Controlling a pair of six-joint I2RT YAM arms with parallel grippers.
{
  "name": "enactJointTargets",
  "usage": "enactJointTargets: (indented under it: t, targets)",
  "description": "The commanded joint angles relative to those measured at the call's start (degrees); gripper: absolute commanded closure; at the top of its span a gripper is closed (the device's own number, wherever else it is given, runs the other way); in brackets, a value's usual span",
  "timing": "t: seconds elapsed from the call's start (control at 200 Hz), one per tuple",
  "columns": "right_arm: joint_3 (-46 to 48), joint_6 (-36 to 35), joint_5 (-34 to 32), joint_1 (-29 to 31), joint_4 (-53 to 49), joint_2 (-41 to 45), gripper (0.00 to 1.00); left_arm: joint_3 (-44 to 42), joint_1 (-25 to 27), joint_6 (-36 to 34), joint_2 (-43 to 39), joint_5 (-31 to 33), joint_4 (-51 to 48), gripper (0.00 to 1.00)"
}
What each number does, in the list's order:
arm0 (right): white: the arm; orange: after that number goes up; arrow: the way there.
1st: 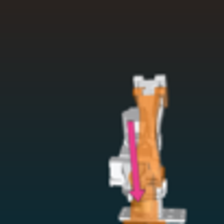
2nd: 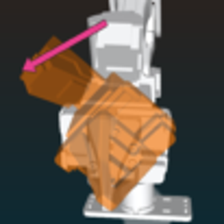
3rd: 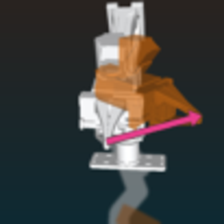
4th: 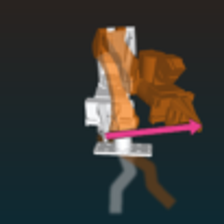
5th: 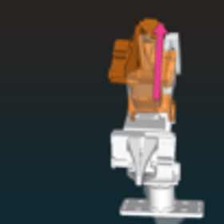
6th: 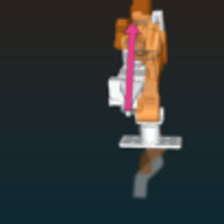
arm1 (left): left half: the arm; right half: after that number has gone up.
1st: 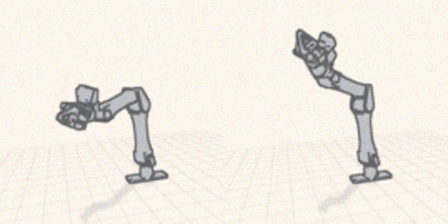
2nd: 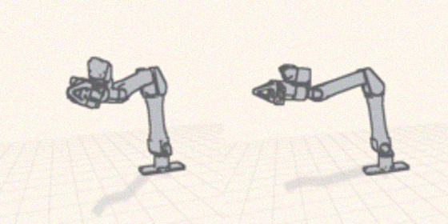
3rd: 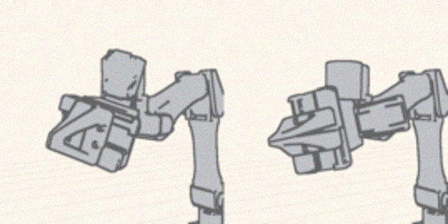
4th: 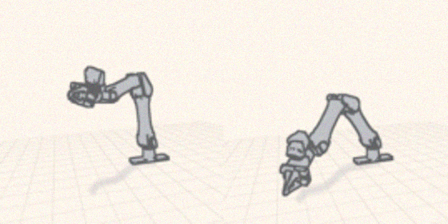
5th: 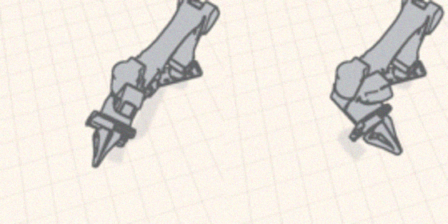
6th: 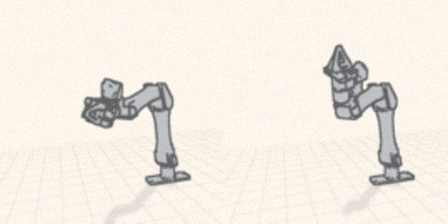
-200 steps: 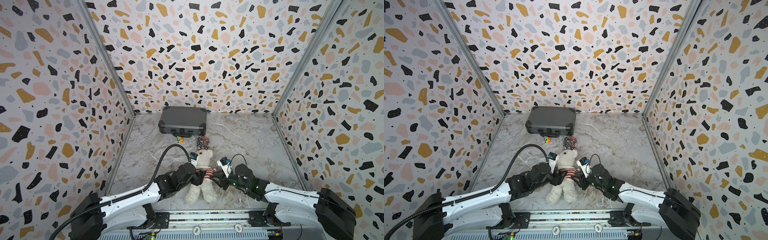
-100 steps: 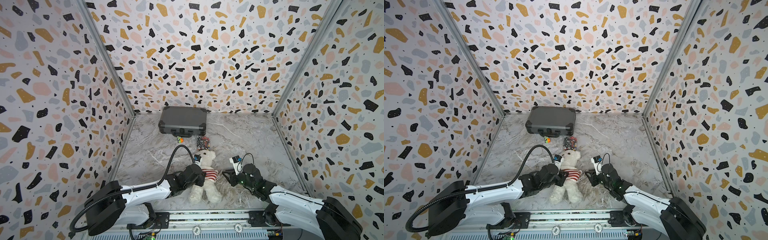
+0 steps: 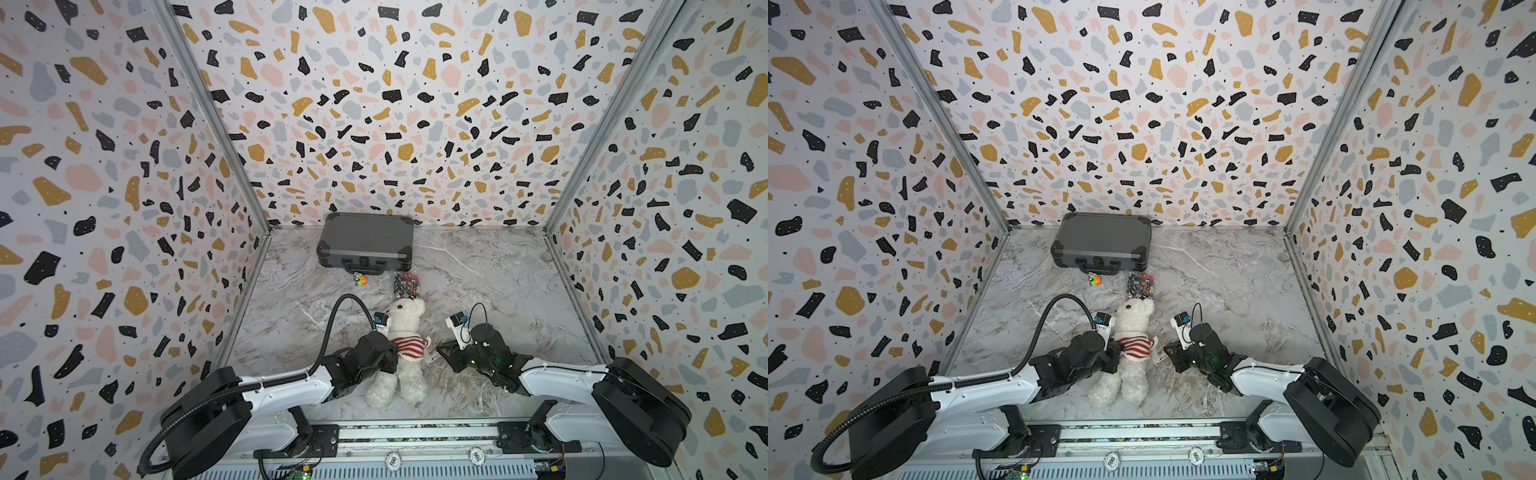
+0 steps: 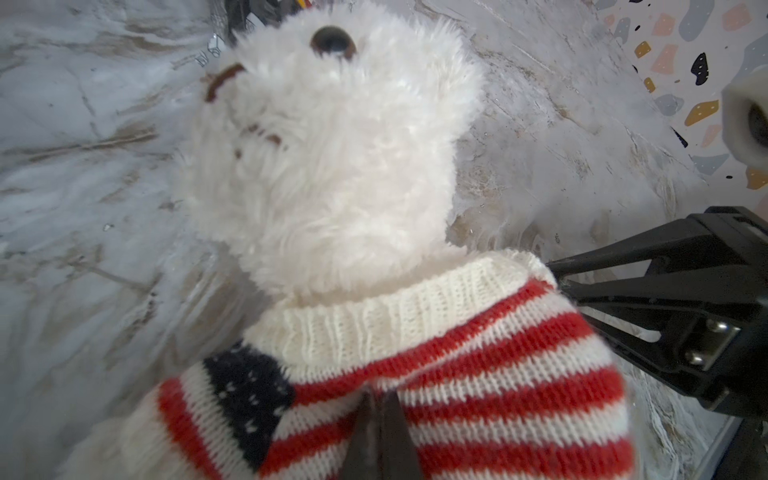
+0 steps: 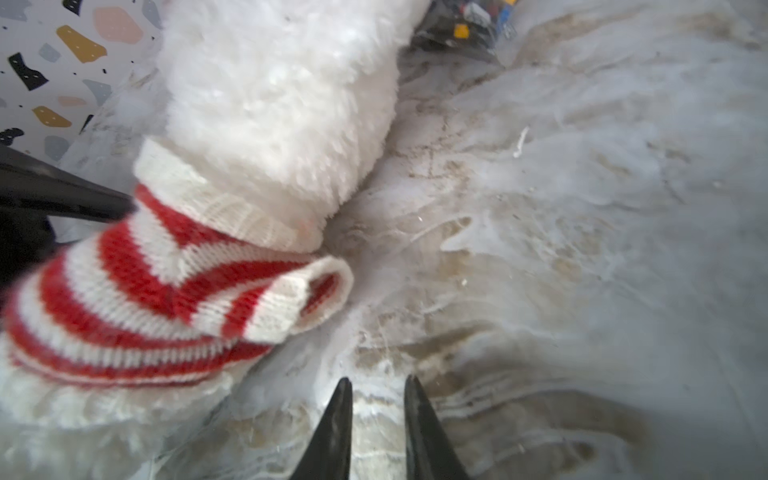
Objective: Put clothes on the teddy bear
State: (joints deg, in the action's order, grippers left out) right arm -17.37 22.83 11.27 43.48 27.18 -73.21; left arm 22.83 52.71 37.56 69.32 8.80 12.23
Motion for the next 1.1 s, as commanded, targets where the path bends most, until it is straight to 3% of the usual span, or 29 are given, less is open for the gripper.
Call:
enactJointTargets:
  t: [0.0,0.415,0.686,1.096]
  targets:
    - [-2.99,-1.49,-0.36,2.1,2.16,0.07,0.76,-2.73,-1.36,-1.98,0.16,0.85,-3.98,1.0]
    - [-6.99,-2.0,-0.2,4.04,4.79,-5.72,0.75,-5.05,-1.95,-5.06,-5.66,-1.43,-1.91,1.0]
    - [-7.68,-2.04,-3.65,3.9,5.64,-7.88,0.8,-5.82,-2.22,-5.47,-4.99,-2.11,-0.98,1.0]
    - [-9.0,-3.59,-1.63,5.27,7.79,-8.09,0.83,-5.69,-2.42,-5.83,-3.71,-3.04,-0.36,1.0]
